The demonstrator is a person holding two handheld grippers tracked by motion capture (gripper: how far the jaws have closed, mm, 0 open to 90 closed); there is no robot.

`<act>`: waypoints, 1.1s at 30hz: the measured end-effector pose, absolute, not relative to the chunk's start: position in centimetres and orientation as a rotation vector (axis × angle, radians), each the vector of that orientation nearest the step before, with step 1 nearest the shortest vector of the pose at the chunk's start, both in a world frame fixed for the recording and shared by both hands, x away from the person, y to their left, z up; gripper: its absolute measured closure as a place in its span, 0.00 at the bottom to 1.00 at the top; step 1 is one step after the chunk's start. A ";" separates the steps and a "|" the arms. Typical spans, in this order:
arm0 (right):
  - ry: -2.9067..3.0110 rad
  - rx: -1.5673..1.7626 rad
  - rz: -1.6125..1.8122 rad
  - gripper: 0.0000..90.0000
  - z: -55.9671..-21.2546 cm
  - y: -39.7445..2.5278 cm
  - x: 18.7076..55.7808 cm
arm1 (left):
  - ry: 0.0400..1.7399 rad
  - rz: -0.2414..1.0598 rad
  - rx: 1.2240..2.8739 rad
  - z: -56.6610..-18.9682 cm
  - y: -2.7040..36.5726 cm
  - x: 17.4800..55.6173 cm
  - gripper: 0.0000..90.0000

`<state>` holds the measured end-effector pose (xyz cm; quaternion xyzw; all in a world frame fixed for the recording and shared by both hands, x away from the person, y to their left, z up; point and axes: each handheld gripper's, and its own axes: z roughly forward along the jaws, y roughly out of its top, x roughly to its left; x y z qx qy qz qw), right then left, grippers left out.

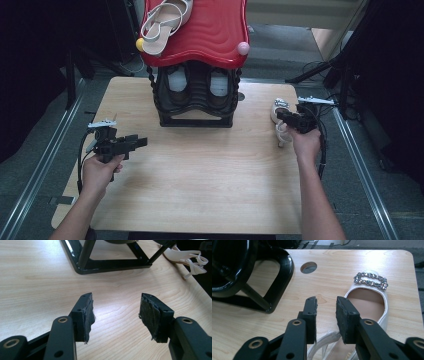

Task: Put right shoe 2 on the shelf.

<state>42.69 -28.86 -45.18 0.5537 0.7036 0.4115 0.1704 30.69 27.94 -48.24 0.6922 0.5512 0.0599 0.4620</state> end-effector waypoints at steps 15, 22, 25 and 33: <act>1.992 1.703 1.070 0.78 -48.9 -28.4 44.9 | 1.363 0.142 1.706 -48.4 28.0 30.6 0.49; 1.984 1.699 1.027 0.85 -49.3 -27.9 45.1 | 1.365 0.143 1.701 -48.4 28.0 30.6 0.49; 1.983 1.725 1.034 0.88 -49.4 -28.1 45.2 | 1.363 0.143 1.707 -48.4 28.0 30.6 0.49; 1.985 1.742 1.011 0.97 -49.4 -28.2 45.4 | 1.364 0.142 1.708 -48.5 28.0 30.6 0.49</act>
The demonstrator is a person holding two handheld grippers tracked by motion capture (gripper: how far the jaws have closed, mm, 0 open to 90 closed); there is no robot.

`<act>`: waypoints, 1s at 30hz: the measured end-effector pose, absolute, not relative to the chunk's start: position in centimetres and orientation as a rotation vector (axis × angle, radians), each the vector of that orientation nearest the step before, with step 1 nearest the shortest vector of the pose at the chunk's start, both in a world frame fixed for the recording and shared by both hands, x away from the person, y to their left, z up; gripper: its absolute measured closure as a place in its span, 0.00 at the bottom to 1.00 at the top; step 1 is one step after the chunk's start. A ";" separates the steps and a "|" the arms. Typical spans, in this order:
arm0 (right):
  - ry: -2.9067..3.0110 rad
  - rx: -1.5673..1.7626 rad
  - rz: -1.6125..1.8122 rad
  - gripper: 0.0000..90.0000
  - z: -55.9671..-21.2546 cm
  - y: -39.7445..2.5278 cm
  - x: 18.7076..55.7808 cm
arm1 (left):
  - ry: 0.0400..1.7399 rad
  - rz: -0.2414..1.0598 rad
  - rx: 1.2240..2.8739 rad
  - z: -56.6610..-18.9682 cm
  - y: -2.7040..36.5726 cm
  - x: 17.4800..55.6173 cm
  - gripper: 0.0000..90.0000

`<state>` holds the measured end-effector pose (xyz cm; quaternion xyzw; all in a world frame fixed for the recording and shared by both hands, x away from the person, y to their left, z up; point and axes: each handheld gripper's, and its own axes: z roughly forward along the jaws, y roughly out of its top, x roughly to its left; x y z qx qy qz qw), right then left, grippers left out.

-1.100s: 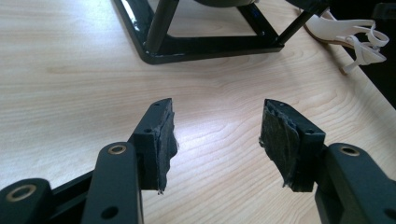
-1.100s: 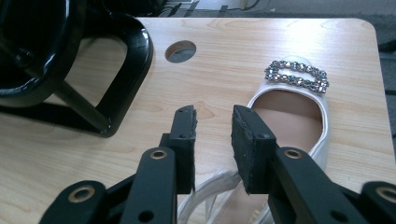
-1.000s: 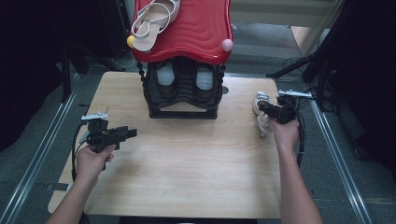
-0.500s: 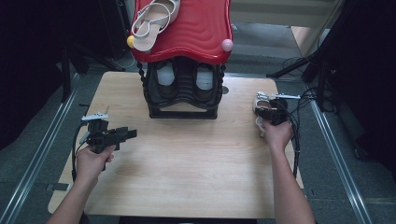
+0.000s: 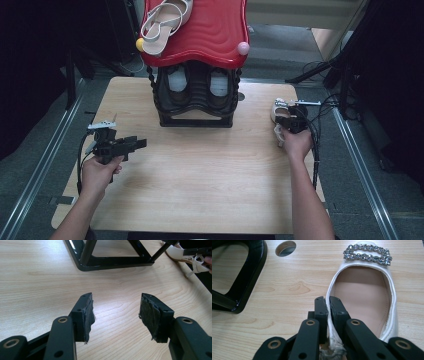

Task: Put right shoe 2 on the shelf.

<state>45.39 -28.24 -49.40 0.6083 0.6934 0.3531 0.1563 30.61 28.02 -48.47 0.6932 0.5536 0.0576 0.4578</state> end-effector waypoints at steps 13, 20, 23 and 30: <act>1.947 1.807 1.055 0.98 -49.0 -28.9 45.3 | 1.362 0.137 1.705 -48.4 28.1 30.7 0.49; 1.895 1.826 1.158 0.98 -48.4 -29.7 45.1 | 1.360 0.134 1.710 -48.5 27.9 30.7 0.49; 1.889 1.839 1.196 0.98 -47.9 -29.8 45.0 | 1.361 0.133 1.708 -48.5 28.1 30.7 0.49; 1.914 1.855 1.278 0.99 -47.0 -29.5 44.9 | 1.360 0.131 1.712 -48.5 28.0 30.7 0.49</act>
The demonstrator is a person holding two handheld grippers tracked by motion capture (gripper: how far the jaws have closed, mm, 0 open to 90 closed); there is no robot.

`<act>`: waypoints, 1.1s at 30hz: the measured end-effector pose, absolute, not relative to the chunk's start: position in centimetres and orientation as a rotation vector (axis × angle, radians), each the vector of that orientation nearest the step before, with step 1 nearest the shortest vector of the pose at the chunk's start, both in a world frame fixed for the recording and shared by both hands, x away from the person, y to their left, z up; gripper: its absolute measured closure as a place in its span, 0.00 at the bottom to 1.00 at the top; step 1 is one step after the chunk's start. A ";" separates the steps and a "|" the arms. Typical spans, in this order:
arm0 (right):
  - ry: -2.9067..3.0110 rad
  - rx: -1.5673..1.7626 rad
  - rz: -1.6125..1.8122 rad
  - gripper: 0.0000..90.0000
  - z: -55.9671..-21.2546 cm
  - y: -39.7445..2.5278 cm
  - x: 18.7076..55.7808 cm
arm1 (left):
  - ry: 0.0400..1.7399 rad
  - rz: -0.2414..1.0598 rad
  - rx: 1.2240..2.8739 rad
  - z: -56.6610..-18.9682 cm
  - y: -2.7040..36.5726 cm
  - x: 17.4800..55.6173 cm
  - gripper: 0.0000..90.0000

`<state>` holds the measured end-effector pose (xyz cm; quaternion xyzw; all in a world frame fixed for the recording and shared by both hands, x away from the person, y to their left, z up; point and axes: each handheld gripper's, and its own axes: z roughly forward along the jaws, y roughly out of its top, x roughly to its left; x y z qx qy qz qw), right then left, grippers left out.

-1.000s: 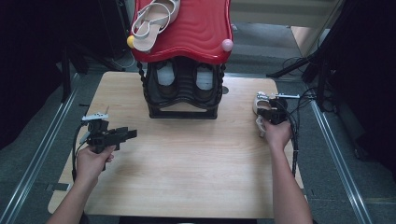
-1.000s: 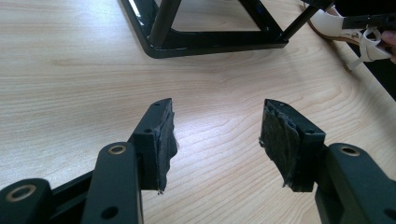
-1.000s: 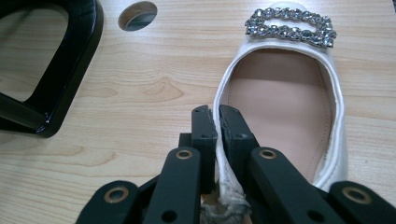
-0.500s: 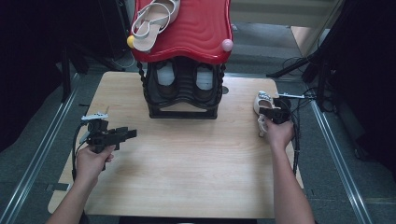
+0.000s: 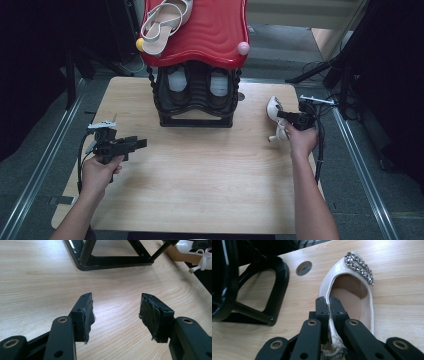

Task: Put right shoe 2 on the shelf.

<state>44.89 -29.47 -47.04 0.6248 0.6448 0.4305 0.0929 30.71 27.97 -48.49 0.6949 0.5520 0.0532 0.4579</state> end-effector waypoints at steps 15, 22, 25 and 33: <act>2.008 1.810 1.348 0.99 -45.9 -26.9 44.7 | 1.357 0.123 1.715 -48.6 28.0 30.7 0.49; 2.021 1.818 1.395 0.99 -45.0 -26.8 44.8 | 1.362 0.118 1.703 -48.6 27.9 30.9 0.49; 2.023 1.805 1.397 0.99 -44.1 -26.5 45.0 | 1.356 0.116 1.714 -48.6 27.7 31.1 0.49; 2.030 1.781 1.407 0.99 -41.2 -25.7 45.7 | 1.345 0.111 1.726 -48.5 27.5 31.3 0.49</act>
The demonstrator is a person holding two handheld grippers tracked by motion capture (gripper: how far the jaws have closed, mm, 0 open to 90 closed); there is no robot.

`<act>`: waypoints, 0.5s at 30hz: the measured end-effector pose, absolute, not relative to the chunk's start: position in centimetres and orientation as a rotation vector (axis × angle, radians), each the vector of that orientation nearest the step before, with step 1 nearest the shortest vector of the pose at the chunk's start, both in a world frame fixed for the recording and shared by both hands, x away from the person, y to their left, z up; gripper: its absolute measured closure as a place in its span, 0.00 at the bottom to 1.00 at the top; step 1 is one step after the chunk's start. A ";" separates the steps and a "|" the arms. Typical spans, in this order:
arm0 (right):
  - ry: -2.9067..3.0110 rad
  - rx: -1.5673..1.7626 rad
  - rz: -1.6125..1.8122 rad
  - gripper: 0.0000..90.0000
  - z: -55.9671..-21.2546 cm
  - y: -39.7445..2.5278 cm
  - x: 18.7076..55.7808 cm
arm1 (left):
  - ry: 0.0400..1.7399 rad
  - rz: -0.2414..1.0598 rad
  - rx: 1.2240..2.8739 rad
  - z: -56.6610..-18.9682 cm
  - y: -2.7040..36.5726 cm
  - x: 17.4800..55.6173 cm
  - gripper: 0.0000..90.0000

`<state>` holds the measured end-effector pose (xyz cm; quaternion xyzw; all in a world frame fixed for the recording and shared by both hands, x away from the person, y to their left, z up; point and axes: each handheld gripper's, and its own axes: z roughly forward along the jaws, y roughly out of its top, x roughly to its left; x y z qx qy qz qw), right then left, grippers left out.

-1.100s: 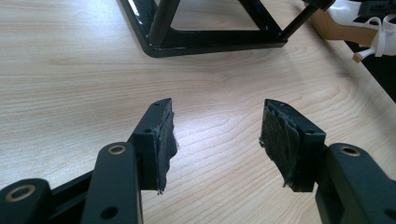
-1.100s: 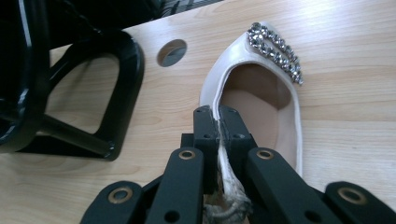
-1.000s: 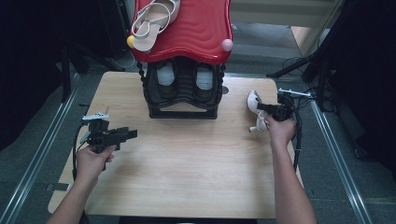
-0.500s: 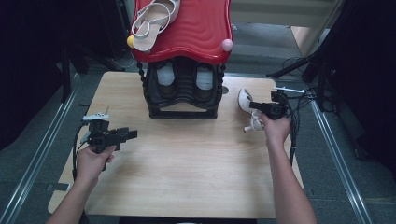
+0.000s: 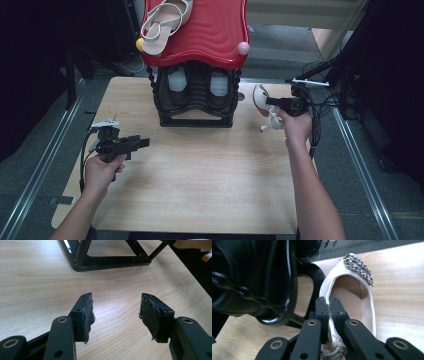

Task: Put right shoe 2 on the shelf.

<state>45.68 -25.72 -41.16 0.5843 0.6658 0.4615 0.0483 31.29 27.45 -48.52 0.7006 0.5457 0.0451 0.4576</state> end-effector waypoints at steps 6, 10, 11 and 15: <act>2.028 1.750 1.409 0.99 -38.5 -25.2 46.0 | 1.339 0.106 1.731 -48.6 27.2 31.3 0.49; 2.022 1.742 1.411 0.99 -36.7 -25.0 46.2 | 1.339 0.104 1.727 -48.5 27.3 31.3 0.49; 2.020 1.739 1.410 0.99 -36.1 -25.0 46.2 | 1.337 0.103 1.731 -48.5 27.3 31.3 0.49; 2.009 1.722 1.419 0.99 -34.1 -24.8 46.3 | 1.333 0.103 1.732 -48.5 27.1 31.3 0.49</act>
